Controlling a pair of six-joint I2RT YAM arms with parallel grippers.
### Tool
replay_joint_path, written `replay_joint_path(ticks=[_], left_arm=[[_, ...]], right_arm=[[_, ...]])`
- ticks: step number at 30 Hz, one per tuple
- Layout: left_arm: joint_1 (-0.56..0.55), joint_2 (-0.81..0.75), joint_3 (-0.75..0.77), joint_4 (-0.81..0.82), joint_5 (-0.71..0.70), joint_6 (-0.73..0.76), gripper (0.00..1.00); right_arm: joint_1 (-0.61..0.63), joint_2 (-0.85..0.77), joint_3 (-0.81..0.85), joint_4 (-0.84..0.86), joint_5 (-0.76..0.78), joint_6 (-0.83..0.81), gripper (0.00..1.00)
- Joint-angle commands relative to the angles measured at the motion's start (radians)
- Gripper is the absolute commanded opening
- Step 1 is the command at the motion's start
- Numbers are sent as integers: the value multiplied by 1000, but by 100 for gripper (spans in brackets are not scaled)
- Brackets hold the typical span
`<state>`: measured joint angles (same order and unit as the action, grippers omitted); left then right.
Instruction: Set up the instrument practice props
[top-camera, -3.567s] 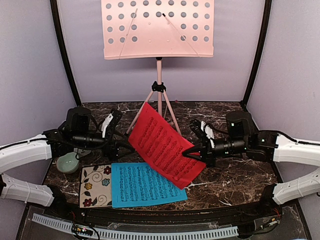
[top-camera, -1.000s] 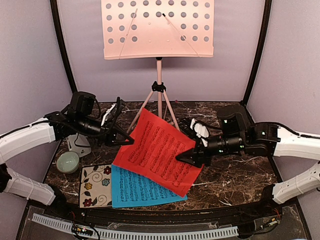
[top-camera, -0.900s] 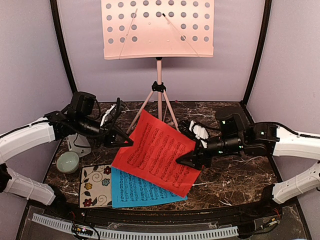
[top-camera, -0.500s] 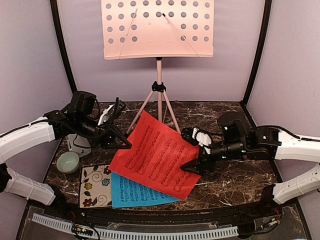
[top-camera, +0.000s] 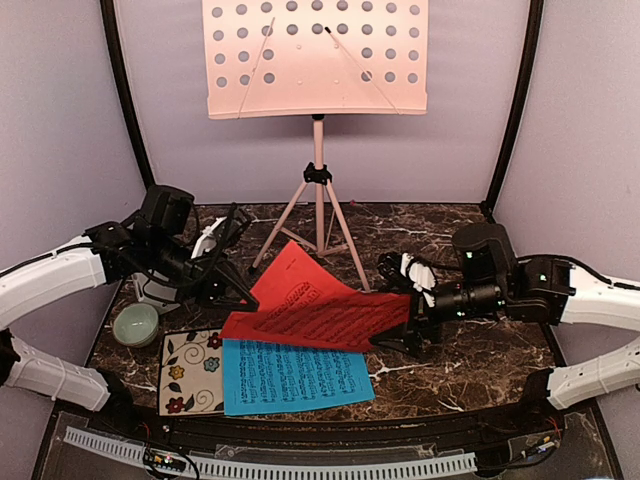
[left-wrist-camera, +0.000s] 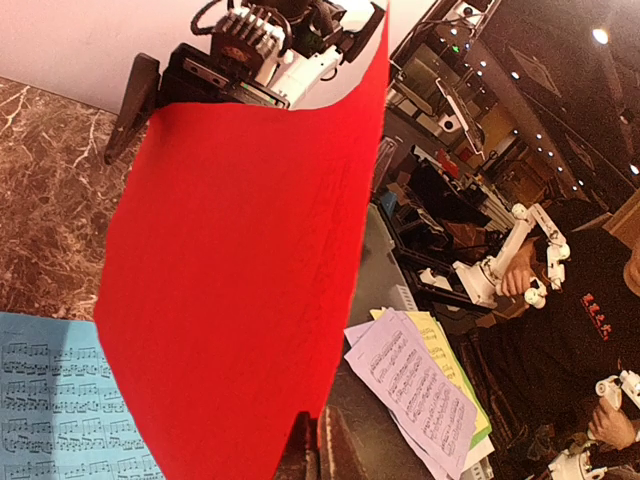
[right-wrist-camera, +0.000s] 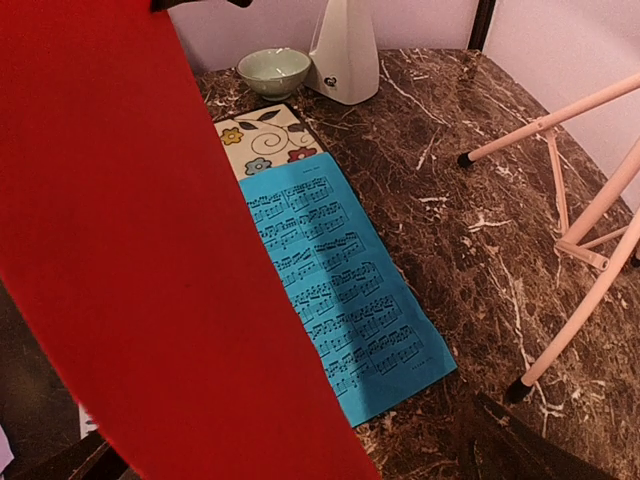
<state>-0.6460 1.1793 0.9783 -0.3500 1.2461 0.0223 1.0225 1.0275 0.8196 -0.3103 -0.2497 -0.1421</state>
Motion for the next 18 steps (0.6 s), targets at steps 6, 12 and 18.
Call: replay_joint_path(ticks=[6, 12, 18], left_arm=[[-40, -15, 38, -113, -25, 58, 0], [-65, -1, 66, -158, -30, 76, 0], [-66, -16, 63, -156, -48, 71, 0]], right_arm=[[-22, -49, 9, 31, -15, -5, 100], [-21, 24, 72, -42, 67, -51, 100], [-21, -21, 66, -12, -52, -49, 100]])
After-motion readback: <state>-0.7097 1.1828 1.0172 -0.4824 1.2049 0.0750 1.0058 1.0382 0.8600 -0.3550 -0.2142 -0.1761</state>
